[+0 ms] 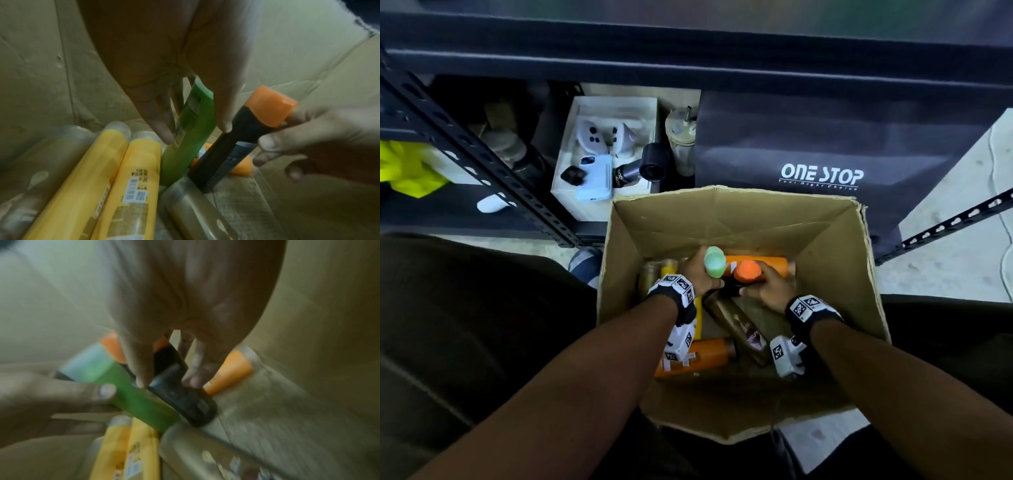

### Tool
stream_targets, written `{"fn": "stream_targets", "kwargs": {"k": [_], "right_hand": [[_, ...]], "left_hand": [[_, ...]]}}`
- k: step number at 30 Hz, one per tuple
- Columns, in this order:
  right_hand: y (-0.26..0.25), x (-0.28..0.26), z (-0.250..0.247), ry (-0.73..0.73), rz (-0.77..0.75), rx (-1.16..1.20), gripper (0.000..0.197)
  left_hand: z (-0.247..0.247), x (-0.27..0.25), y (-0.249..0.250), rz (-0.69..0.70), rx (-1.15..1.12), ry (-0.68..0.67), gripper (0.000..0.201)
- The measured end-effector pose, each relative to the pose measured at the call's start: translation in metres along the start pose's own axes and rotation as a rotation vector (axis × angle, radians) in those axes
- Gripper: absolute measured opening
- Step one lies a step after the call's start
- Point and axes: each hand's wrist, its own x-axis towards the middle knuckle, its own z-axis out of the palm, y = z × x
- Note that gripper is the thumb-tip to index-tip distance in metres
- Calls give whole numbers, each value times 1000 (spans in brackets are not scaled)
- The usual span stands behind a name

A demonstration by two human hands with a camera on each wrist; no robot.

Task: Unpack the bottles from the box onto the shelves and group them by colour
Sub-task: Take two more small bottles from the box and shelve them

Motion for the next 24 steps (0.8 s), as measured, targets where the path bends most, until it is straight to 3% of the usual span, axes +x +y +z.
{"fn": "stream_targets", "kwargs": {"k": [14, 24], "right_hand": [[16, 8, 15, 42, -73, -25, 58], [-26, -30, 9, 125, -230, 23, 50]], "left_hand": [[6, -5, -6, -24, -173, 26, 88], [-34, -36, 33, 78, -167, 100, 89]]}}
